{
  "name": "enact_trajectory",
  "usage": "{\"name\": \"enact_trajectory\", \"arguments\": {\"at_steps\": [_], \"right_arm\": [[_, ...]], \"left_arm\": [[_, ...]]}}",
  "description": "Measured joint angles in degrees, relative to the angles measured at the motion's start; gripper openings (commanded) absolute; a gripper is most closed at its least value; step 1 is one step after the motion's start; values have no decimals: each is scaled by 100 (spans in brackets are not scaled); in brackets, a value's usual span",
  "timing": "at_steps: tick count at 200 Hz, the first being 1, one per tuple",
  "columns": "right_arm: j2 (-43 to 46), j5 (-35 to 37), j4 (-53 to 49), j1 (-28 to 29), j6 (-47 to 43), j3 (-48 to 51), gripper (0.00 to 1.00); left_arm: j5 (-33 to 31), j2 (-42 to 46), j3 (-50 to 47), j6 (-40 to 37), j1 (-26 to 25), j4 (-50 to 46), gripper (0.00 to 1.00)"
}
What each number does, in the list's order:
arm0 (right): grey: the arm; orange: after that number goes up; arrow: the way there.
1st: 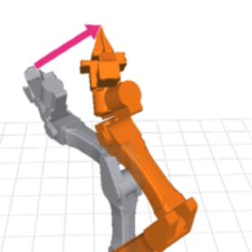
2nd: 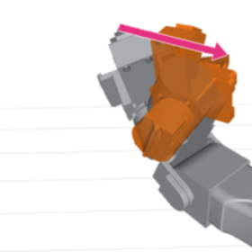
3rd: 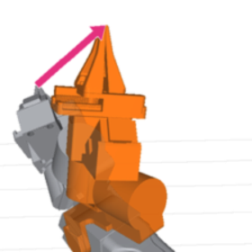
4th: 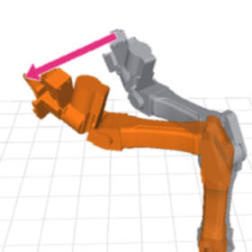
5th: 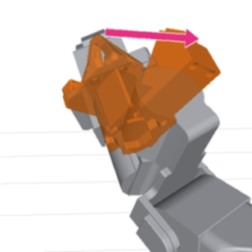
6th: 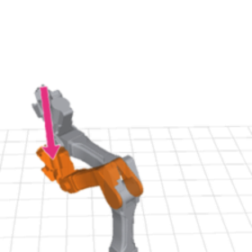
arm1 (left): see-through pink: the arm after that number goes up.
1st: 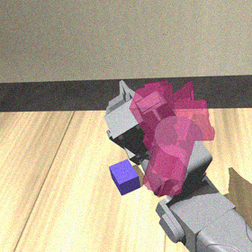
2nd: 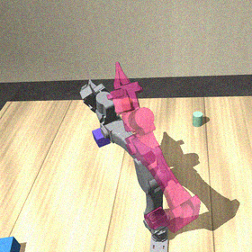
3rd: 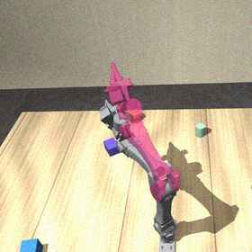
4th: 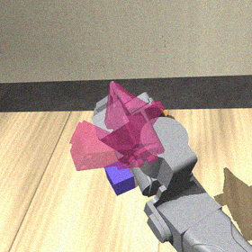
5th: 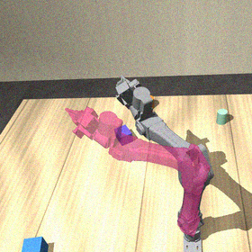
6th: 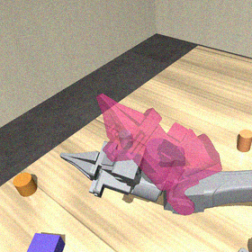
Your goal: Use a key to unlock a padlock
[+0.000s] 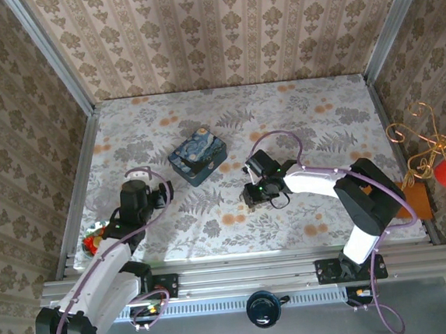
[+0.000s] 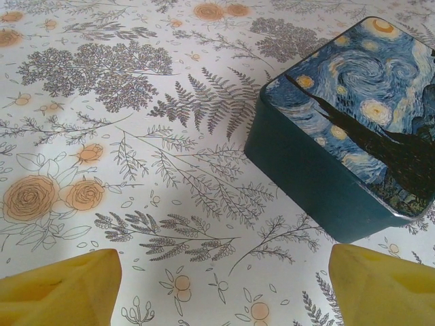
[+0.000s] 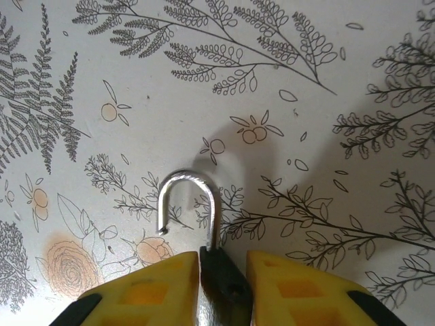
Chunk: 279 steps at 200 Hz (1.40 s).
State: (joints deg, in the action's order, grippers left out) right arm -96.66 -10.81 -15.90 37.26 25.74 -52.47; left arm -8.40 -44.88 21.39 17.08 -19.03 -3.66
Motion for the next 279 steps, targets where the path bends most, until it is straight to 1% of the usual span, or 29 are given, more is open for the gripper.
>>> {"name": "enact_trajectory", "arguments": {"at_steps": [71, 104, 109, 115, 120, 122, 126, 135, 153, 176, 202, 208, 215, 221, 235, 249, 265, 279], "right_arm": [[149, 120, 0, 0, -11, 0, 31], [308, 387, -146, 0, -232, -98, 37], [341, 466, -166, 0, -313, -131, 37], [391, 579, -190, 0, -409, -173, 38], [444, 686, -197, 0, -490, -195, 39], [472, 745, -192, 0, -527, -201, 39], [520, 837, -190, 0, -597, -212, 40], [656, 1071, -157, 0, -752, -216, 46], [946, 1596, 26, 0, -1078, -214, 53], [1220, 2319, 472, -7, -1460, -214, 56], [1311, 2983, 962, -76, -1845, -170, 60], [1329, 3115, 1099, -103, -1950, -111, 60], [1355, 3265, 1281, -120, -2055, 0, 66], [1384, 3390, 1421, -140, -2144, 107, 68], [1438, 3729, 1714, -186, -2284, 387, 68], [1451, 3952, 1873, -256, -2330, 595, 68], [1451, 4175, 1971, -420, -2343, 721, 73], [1456, 4284, 2164, -588, -2411, 809, 74]], "left_arm": [[-72, -4, 0, 39, 85, 0, 82], [-391, -79, 11, 129, 201, -48, 84], [-459, -103, 24, 129, 221, -79, 91], [-546, -142, 50, 142, 225, -109, 93], [-612, -166, 63, 181, 225, -111, 99], [-636, -175, 72, 168, 225, -111, 100], [-699, -195, 92, 199, 227, -111, 100], [-807, -219, 138, 223, 225, -111, 100], [-1086, -232, 199, 260, 225, -92, 100], [-1582, -382, 284, 282, 225, -66, 100], [-2138, -710, 411, 201, 225, 2, 100], [-2251, -761, 411, 144, 225, 59, 100], [-2352, -796, 411, 92, 225, 109, 100], [-2444, -824, 411, 31, 227, 179, 100], [-2551, -861, 398, -131, 243, 457, 100], [-2599, -918, 341, -352, 264, 890, 100], [-2616, -1082, 212, -691, 264, 1510, 100], [-2590, -1305, -15, -1069, 264, 2234, 100]]}}
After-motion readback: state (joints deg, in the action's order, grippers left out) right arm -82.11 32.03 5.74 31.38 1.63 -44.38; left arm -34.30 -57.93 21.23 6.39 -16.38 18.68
